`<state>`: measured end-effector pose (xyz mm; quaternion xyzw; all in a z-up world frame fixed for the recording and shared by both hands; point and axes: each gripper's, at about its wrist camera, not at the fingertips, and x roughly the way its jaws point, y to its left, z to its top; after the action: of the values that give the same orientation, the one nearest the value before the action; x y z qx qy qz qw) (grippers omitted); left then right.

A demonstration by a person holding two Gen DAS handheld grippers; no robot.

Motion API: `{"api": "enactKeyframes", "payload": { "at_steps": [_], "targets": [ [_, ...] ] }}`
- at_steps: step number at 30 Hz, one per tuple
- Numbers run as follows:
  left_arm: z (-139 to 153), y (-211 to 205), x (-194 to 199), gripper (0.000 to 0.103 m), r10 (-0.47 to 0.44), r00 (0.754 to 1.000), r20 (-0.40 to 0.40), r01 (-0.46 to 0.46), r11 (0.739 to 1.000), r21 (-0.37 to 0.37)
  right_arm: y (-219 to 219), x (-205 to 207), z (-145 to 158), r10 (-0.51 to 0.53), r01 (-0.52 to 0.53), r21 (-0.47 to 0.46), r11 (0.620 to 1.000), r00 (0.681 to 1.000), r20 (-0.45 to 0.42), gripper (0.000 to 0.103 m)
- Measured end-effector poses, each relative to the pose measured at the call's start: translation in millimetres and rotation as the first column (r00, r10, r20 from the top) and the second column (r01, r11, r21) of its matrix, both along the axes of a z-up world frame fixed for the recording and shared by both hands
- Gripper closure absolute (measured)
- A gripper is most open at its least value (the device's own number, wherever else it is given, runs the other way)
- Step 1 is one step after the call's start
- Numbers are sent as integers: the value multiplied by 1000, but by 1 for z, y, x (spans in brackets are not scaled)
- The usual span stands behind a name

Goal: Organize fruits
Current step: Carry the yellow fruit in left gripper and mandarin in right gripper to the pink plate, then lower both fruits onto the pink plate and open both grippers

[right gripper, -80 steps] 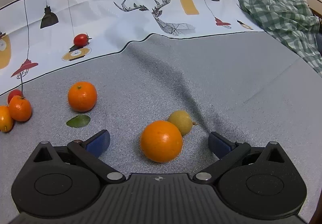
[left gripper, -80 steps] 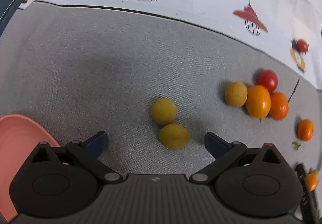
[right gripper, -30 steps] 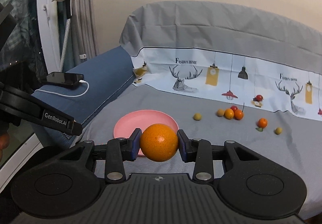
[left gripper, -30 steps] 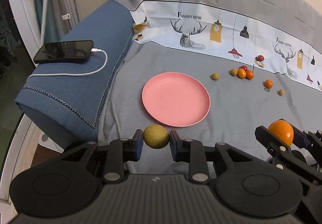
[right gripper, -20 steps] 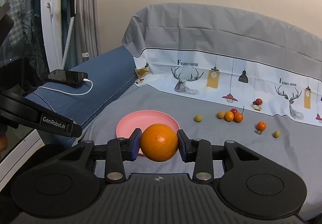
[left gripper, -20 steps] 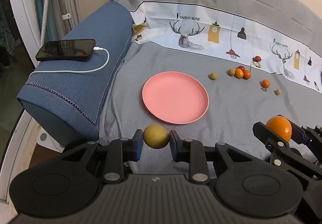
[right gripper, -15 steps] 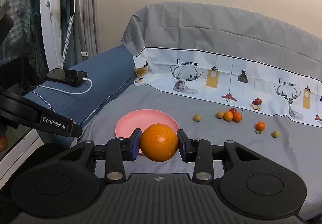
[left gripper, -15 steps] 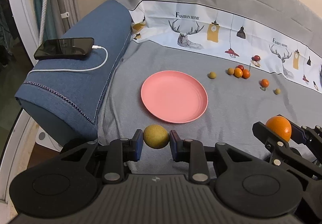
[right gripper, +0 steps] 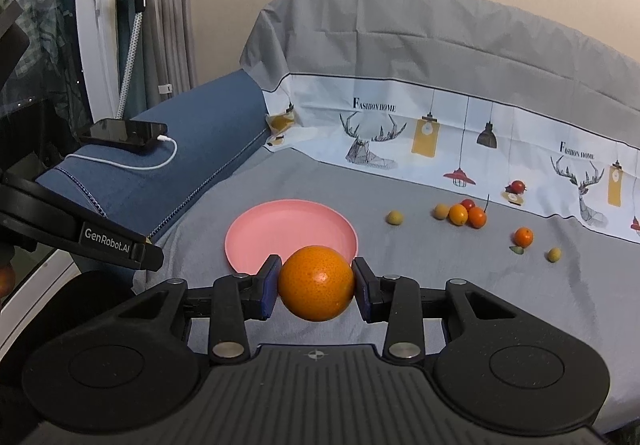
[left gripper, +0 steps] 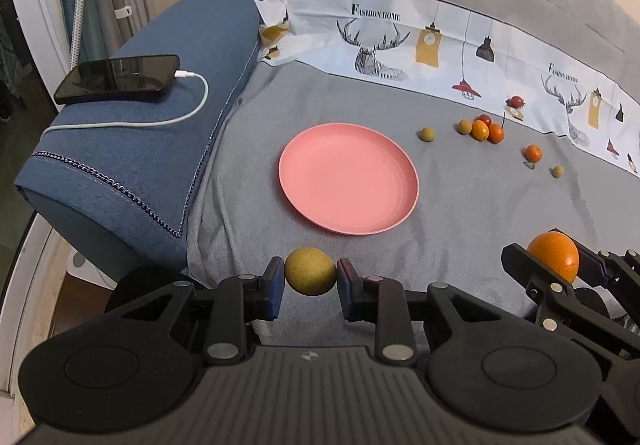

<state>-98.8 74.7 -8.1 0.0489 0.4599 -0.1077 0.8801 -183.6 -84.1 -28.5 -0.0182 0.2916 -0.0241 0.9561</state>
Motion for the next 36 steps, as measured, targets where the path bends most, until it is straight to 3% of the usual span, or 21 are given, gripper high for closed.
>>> {"api": "enactKeyframes", "payload": {
  "at_steps": [15, 23, 36],
  "targets": [
    [-26, -10, 41, 72, 5, 997, -72, -2, 999, 34, -10, 36, -24, -4, 5, 15, 1000, 997, -81, 63],
    [-46, -22, 86, 72, 6, 994, -107, 0, 999, 52, -18, 84, -49, -16, 19, 28, 999, 992, -128, 63],
    [-105, -56, 168, 72, -27, 988, -154, 46, 992, 115, -22, 166, -105, 44, -53, -34, 998, 976, -212, 63]
  ]
}}
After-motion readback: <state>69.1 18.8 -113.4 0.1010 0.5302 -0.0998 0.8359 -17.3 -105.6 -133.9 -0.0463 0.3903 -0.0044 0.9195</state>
